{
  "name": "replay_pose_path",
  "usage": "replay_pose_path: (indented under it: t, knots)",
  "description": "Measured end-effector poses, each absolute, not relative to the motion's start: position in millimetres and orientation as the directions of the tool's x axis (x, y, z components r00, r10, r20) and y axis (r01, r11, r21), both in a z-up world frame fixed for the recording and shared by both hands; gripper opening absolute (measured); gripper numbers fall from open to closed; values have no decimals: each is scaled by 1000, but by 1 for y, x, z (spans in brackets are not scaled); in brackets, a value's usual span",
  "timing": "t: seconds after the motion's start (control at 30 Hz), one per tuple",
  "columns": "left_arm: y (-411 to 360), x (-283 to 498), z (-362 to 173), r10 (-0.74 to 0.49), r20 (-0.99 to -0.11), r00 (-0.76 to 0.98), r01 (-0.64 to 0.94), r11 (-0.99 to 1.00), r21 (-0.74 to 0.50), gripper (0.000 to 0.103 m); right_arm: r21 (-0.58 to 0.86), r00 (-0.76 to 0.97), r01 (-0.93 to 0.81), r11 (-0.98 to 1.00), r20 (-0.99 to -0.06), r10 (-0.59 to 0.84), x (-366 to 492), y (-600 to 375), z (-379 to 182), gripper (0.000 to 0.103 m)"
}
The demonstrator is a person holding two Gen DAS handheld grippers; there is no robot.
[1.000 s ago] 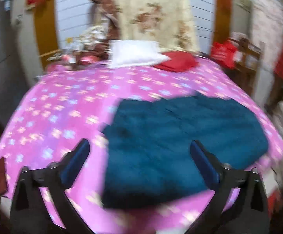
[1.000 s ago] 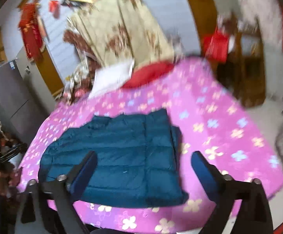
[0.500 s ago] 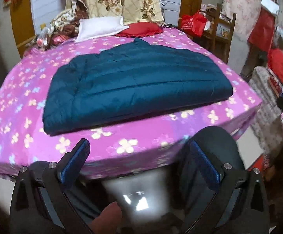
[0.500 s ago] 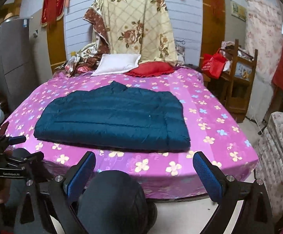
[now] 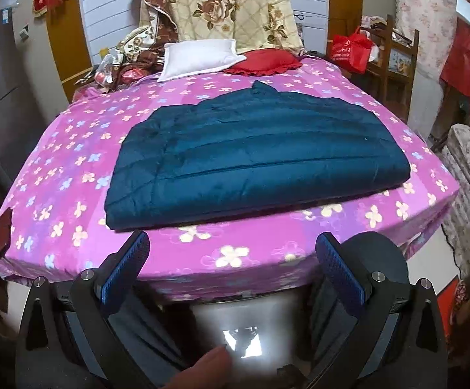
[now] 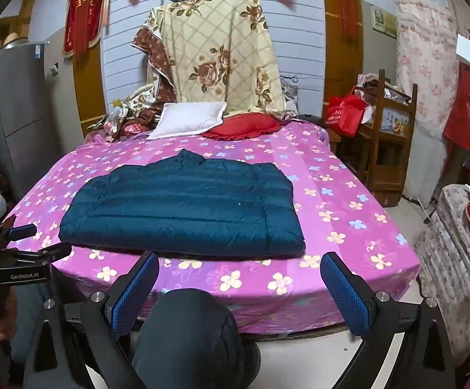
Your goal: Fold large clothes
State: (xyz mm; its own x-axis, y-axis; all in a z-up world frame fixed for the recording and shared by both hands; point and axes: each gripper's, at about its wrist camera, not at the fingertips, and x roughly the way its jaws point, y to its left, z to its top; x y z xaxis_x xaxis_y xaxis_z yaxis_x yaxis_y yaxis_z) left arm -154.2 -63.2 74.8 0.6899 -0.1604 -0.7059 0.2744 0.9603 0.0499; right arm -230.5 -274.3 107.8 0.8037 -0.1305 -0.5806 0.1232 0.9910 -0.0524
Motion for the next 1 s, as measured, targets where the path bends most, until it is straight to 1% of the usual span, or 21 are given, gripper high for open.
replay_pose_path:
  t: [0.23, 0.47, 1.0]
  knots:
    - [-66, -153, 76, -176, -714, 678, 285, 958, 34, 103, -28, 796, 122, 992, -594, -115, -228, -276, 104, 99]
    - [-66, -151, 71, -177, -725, 666, 287, 957, 30, 103, -45, 792, 102, 994, -601, -108, -223, -271, 102, 99]
    - [-67, -148, 61, -183, -749, 637, 301, 953, 24, 103, -35, 783, 83, 996, -616, -87, -220, -266, 95, 99]
